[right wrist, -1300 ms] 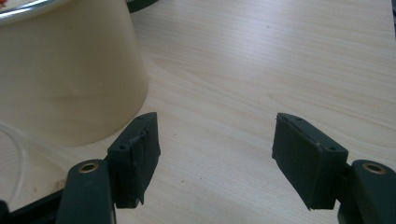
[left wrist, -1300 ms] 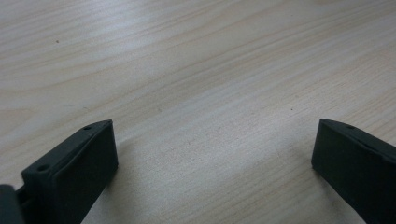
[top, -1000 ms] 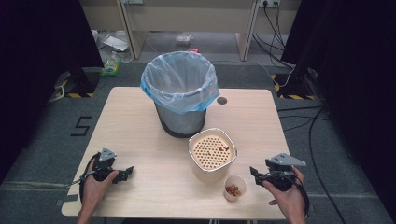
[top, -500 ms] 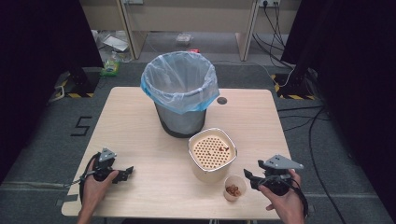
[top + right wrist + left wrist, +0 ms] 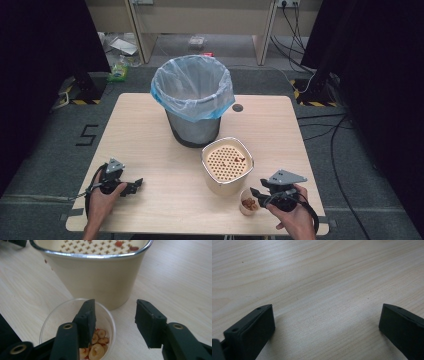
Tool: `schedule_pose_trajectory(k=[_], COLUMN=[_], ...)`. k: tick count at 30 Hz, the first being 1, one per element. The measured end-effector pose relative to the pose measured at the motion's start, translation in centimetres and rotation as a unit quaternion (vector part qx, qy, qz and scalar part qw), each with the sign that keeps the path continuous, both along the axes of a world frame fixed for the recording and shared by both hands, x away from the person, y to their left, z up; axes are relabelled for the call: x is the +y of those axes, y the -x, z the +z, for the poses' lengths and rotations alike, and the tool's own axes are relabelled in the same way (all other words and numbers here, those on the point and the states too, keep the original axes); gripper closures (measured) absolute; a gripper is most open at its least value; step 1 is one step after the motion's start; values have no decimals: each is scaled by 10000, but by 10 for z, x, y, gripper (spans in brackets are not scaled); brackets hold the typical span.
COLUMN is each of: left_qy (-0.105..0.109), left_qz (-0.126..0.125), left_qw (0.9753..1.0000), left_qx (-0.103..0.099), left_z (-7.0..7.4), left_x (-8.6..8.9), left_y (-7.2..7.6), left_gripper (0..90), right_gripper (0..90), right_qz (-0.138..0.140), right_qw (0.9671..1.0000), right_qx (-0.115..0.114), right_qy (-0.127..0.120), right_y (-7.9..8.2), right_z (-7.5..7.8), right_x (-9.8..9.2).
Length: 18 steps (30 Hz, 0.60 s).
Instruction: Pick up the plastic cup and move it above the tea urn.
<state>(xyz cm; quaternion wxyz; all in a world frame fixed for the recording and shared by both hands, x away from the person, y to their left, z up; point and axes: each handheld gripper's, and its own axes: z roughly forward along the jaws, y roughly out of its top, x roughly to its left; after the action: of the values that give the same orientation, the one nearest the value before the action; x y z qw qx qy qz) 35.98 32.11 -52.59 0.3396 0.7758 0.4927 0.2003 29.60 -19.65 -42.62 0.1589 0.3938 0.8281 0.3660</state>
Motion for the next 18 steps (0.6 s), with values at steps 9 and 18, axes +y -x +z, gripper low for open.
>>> schedule_pose_trajectory(k=[9, 18], left_qy=[0, -1], left_qz=[0, 0], left_qw=[10000, 10000], left_qx=[0, -1], left_z=[0, 0], left_x=[0, 0], left_y=[0, 0], left_gripper=[0, 0], right_gripper=[666, 772], right_qz=[153, 256], right_qw=[9996, 9985], right_qx=[202, 466], right_qy=[128, 114], right_y=[-3, -5], right_z=[-14, -24], right_x=[0, -3])
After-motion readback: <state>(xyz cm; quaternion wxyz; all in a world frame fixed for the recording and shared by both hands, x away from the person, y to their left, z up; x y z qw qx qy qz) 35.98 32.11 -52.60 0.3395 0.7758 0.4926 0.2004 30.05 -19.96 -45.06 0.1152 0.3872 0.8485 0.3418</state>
